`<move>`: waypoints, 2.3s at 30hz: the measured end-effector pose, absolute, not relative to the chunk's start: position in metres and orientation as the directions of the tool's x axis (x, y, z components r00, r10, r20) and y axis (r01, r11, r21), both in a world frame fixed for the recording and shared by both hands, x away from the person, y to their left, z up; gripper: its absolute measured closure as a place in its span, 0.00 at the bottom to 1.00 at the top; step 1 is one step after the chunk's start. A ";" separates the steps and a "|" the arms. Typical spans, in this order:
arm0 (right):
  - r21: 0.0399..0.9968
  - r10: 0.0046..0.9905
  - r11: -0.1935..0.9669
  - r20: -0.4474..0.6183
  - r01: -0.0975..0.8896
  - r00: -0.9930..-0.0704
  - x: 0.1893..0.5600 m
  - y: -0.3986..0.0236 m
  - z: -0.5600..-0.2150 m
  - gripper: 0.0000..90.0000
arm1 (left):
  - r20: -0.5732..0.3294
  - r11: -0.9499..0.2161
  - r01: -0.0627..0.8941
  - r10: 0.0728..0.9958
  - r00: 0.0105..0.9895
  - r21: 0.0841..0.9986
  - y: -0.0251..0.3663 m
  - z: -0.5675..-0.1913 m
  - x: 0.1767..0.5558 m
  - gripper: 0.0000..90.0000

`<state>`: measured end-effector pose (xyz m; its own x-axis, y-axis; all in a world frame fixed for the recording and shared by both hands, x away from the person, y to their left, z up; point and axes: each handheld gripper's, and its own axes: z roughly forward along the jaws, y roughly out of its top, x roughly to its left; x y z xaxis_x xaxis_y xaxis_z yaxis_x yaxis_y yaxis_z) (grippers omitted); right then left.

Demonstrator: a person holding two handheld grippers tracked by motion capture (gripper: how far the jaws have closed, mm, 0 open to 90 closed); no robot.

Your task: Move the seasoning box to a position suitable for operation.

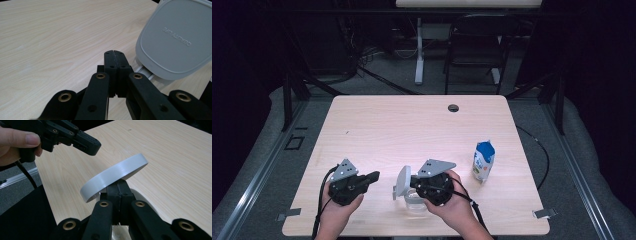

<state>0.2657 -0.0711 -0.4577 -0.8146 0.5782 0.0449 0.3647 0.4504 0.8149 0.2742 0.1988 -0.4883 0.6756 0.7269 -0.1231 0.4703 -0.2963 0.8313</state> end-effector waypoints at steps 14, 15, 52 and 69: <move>0.809 0.560 0.471 0.032 0.351 -0.828 0.268 -0.055 -0.459 1.00 | -0.124 -0.292 0.474 0.733 0.669 0.831 0.200 -0.489 0.275 0.99; 0.809 0.560 0.471 0.032 0.351 -0.828 0.268 -0.055 -0.459 1.00 | -0.124 -0.292 0.474 0.733 0.669 0.831 0.200 -0.489 0.275 0.99; 0.837 0.633 0.411 0.024 0.362 -0.774 0.261 -0.110 -0.484 0.61 | -0.150 -0.241 0.501 0.770 0.620 0.831 0.215 -0.503 0.277 0.75; 0.853 0.661 0.396 -0.008 0.340 -0.750 0.255 -0.139 -0.496 0.58 | -0.126 -0.253 0.475 0.766 0.631 0.843 0.214 -0.503 0.281 0.68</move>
<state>0.2552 -0.1387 -0.4957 -0.7503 0.6611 -0.0081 0.3400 0.3964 0.8528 0.2812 0.2140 -0.5028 0.6308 0.7657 -0.1256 0.4749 -0.2529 0.8429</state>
